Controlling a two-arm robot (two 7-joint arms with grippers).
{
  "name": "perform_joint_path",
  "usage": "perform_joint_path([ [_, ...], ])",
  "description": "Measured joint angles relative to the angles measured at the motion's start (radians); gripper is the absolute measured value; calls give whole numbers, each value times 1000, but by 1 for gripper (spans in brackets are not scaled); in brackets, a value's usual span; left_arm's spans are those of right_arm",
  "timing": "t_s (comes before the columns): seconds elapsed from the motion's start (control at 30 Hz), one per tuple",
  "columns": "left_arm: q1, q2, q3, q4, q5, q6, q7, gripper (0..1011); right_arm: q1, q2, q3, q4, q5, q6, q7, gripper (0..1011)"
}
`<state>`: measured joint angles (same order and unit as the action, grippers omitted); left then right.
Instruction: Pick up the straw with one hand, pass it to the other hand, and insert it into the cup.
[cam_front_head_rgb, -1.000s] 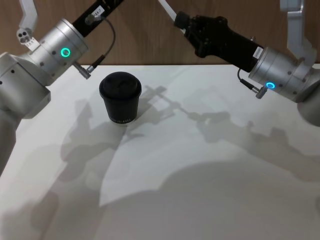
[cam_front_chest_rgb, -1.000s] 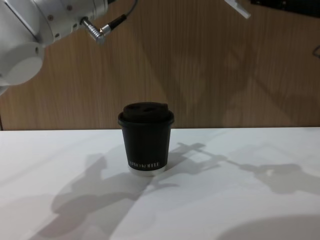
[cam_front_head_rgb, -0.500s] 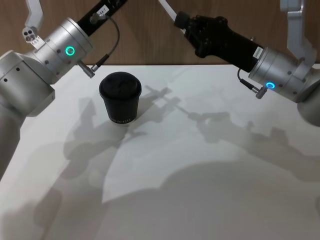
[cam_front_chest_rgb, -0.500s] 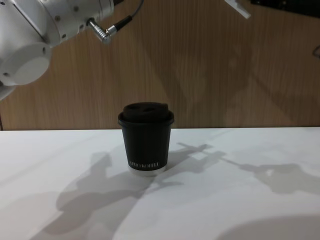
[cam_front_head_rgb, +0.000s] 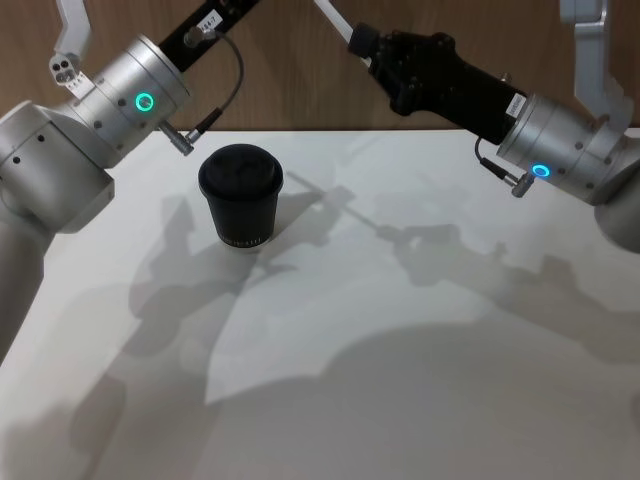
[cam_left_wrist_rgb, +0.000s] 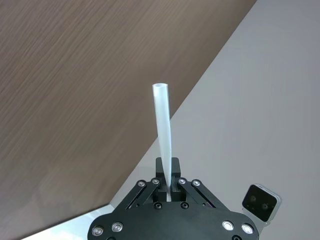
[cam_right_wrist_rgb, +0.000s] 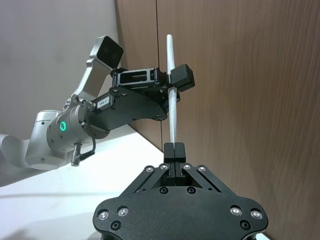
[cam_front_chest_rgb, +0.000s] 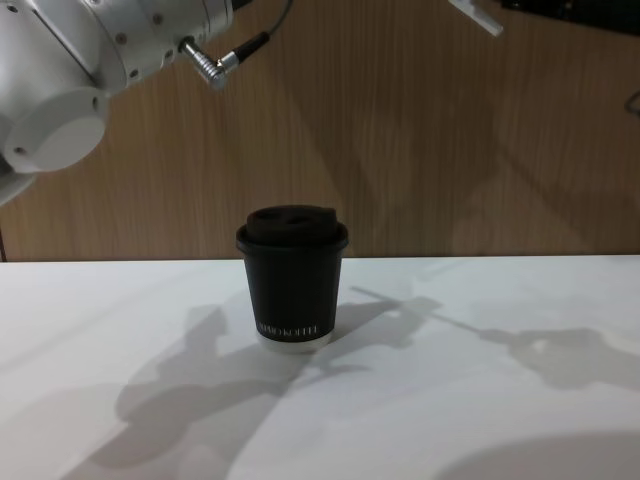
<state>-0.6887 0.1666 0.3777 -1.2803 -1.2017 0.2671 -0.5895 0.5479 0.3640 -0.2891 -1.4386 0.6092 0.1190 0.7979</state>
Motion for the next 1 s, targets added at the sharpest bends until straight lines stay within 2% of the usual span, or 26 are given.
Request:
perform_joint_path([
  [0.17, 3, 5, 5, 0, 1, -13, -9, 11, 0, 0, 0, 0, 0, 0, 0, 3],
  [0.43, 12, 11, 11, -9, 1, -29, -21, 7, 0, 0, 0, 0, 0, 0, 0, 2],
  [0.53, 15, 13, 18, -13, 1, -30, -25, 8, 0, 0, 0, 0, 0, 0, 0, 43],
  [0.57, 16, 14, 18, -14, 1, -32, -25, 7, 0, 0, 0, 0, 0, 0, 0, 88],
  [0.6, 17, 14, 18, -15, 1, -32, -26, 7, 0, 0, 0, 0, 0, 0, 0, 88],
  [0.67, 19, 16, 20, -19, 0, -35, -27, 7, 0, 0, 0, 0, 0, 0, 0, 179],
  [0.8, 21, 18, 23, -24, -2, -38, -27, 8, 0, 0, 0, 0, 0, 0, 0, 252],
  [0.83, 22, 19, 23, -25, -2, -39, -27, 8, 0, 0, 0, 0, 0, 0, 0, 310],
  [0.87, 22, 21, 24, -27, -3, -41, -27, 7, 0, 0, 0, 0, 0, 0, 0, 321],
  [0.9, 23, 21, 25, -28, -3, -41, -27, 7, 0, 0, 0, 0, 0, 0, 0, 389],
  [1.0, 23, 25, 29, -33, -2, -45, -27, 7, 0, 0, 0, 0, 0, 0, 0, 449],
])
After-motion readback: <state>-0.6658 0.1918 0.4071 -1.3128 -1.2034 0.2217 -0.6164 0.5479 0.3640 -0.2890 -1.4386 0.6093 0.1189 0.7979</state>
